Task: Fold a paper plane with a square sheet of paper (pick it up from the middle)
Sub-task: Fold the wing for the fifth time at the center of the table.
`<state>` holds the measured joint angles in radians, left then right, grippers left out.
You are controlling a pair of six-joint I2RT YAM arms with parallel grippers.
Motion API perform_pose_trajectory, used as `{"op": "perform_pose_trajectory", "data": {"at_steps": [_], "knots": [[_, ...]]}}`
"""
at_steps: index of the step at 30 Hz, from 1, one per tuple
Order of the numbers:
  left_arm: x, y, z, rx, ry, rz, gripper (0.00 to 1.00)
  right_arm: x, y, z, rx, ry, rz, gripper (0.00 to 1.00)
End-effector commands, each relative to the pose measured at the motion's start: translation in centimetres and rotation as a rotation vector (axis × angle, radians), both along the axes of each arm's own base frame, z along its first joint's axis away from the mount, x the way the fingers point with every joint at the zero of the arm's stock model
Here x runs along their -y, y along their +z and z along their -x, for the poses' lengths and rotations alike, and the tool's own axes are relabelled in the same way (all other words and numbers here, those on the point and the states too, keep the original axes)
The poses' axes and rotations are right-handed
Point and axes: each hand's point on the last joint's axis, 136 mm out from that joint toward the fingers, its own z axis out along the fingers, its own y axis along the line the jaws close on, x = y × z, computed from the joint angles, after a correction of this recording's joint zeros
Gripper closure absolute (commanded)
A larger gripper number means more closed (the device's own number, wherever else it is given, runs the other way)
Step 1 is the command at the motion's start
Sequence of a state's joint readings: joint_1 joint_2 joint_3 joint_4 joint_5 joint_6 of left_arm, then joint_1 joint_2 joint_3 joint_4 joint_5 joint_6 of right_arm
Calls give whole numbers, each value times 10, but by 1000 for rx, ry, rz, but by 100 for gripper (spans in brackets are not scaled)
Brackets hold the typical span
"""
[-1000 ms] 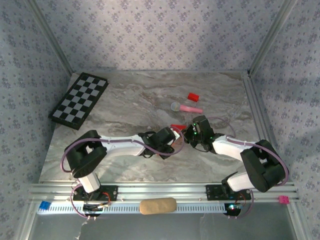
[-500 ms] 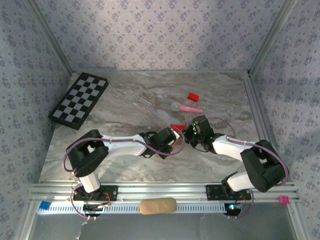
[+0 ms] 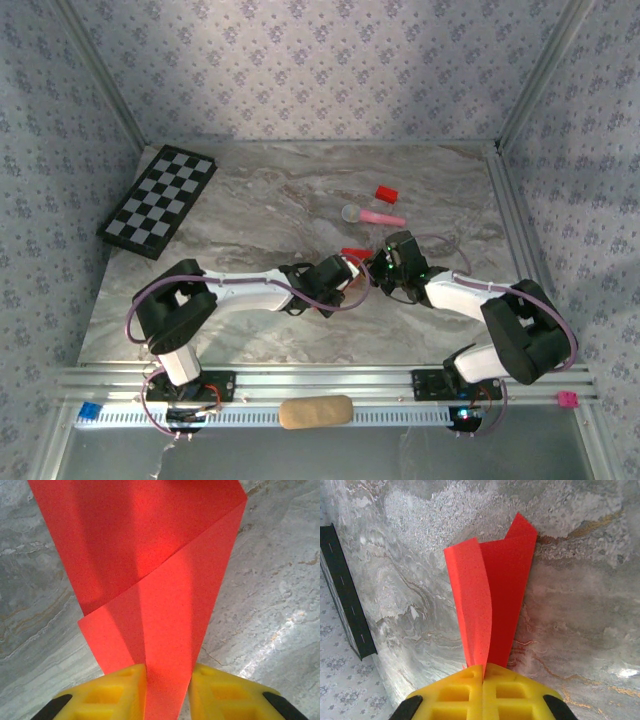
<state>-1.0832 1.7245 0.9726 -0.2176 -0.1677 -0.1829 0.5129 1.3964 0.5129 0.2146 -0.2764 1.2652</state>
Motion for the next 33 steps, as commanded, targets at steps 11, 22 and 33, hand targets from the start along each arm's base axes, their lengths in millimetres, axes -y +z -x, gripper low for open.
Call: {"op": "perform_pose_trajectory", "data": {"at_steps": [11,22,33], "knots": [[1,-2,-1,22,-21,-37,75,-2,10,-3,15,-1,-21,100],[0,5,-2,74,-38,-29,62,-5,15,-5,25,5,-34,100],[-2,2,-3,113,-53,-72,69,-4,13,-4,21,6,-34,100]]}}
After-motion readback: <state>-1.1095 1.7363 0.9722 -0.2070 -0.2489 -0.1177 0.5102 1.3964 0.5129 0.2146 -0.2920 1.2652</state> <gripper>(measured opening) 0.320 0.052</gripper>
